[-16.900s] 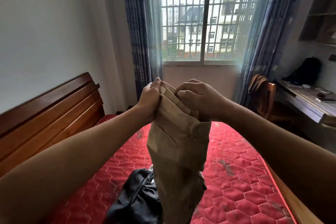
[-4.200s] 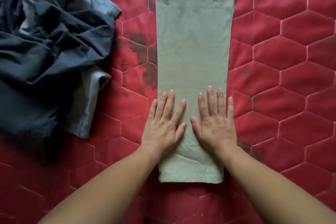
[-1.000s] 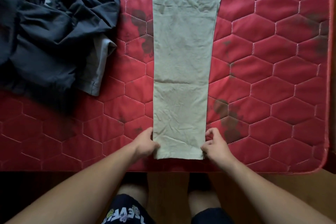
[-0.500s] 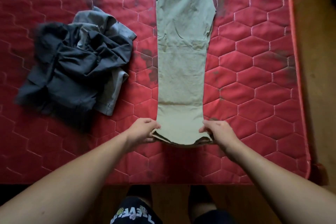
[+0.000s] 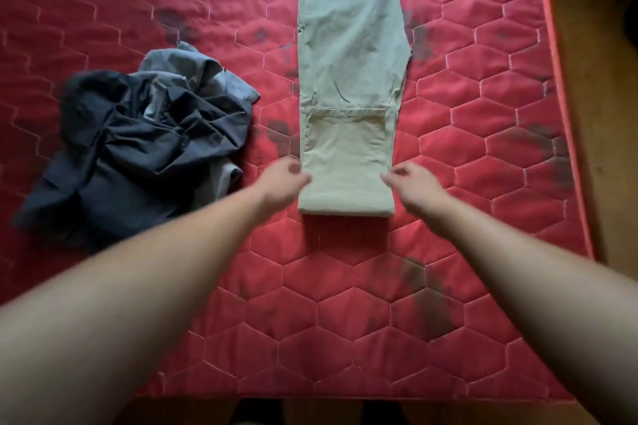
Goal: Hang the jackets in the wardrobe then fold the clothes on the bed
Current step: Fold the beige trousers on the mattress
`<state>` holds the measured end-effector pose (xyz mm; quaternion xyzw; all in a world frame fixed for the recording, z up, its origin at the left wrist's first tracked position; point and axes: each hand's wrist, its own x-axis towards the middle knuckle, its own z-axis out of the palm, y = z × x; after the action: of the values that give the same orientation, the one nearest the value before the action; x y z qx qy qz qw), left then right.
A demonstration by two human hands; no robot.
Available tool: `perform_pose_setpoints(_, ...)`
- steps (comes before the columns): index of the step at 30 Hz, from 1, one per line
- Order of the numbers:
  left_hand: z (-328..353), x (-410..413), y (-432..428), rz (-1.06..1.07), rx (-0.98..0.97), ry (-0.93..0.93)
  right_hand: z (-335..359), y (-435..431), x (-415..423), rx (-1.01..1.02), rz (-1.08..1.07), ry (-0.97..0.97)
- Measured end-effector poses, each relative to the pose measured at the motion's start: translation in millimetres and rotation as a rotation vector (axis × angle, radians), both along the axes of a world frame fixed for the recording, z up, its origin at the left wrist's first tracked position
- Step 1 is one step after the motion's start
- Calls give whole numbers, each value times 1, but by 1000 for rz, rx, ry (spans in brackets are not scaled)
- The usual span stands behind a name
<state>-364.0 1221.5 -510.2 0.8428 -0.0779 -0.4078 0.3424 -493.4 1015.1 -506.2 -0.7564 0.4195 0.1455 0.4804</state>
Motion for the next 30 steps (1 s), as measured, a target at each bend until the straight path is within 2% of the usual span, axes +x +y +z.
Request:
perform_pose_setpoints(2,-27,-25,12,-26,89,23,-27,10,-23,25,31,83)
perform_pose_setpoints(5,-60,-45,19,102,50,81,-58,17,-36,61,-23,93)
perform_pose_setpoints(9,-84,-49,17,356,-12,116,-85,17,-35,64,-265,82)
perform_pose_setpoints(12,-95,-48,15,434,-27,153,-97,15,-37,329,-461,110)
perform_pose_setpoints(15,-101,-49,15,472,-42,219,-106,12,-44,442,-416,152)
perform_pose_setpoints(18,-106,-52,21,428,-17,265,-115,15,-51,351,-403,142)
perform_pose_setpoints(21,-108,-57,31,330,51,233,-118,23,-61,242,-307,141)
perform_pose_setpoints(30,-113,-95,80,94,204,281,-122,47,-118,144,11,243)
